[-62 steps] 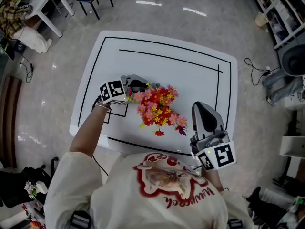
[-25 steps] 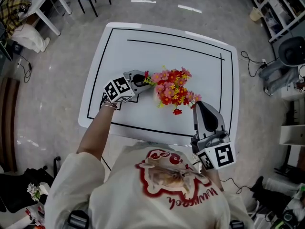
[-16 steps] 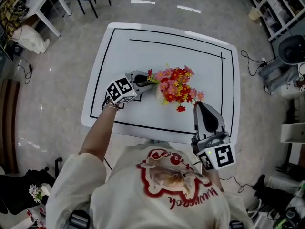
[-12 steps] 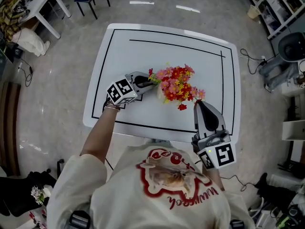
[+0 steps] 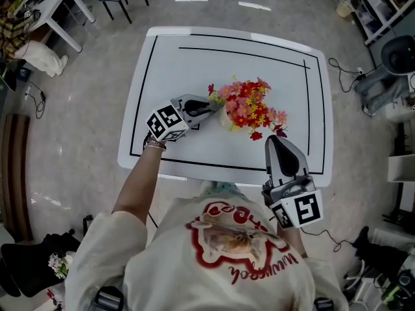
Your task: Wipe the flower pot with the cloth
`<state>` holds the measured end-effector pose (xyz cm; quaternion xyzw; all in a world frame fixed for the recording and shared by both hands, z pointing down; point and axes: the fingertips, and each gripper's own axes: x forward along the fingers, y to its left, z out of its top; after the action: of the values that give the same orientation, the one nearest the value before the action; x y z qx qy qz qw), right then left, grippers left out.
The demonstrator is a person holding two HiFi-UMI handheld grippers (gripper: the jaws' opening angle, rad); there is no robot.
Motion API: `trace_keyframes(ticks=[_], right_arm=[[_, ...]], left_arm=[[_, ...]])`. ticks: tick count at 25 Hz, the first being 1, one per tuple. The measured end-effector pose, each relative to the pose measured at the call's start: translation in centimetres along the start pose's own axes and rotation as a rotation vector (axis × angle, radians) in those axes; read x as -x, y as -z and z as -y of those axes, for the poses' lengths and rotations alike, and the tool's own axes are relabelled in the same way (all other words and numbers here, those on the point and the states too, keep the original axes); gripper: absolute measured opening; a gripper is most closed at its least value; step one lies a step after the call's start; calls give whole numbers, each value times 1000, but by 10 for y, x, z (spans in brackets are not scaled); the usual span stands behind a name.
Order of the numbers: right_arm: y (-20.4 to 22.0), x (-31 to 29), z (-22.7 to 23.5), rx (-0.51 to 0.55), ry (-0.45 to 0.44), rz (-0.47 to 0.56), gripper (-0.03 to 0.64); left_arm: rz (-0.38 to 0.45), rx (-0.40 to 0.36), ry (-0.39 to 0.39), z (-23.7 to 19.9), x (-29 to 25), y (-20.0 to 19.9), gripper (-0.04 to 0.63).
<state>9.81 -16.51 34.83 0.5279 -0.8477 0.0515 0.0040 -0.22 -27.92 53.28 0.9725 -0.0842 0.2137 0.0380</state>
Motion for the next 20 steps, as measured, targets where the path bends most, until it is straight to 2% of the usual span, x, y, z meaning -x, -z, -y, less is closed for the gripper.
trace_keyframes(ticks=[11,20], right_arm=[[19,30,-22,-23,74,-18,0],[21,40,-30,-3,72,-22,0]], left_arm=[[-43,-49,29,25,0,5,61],[-60,-65,25,36,-1,12,61]])
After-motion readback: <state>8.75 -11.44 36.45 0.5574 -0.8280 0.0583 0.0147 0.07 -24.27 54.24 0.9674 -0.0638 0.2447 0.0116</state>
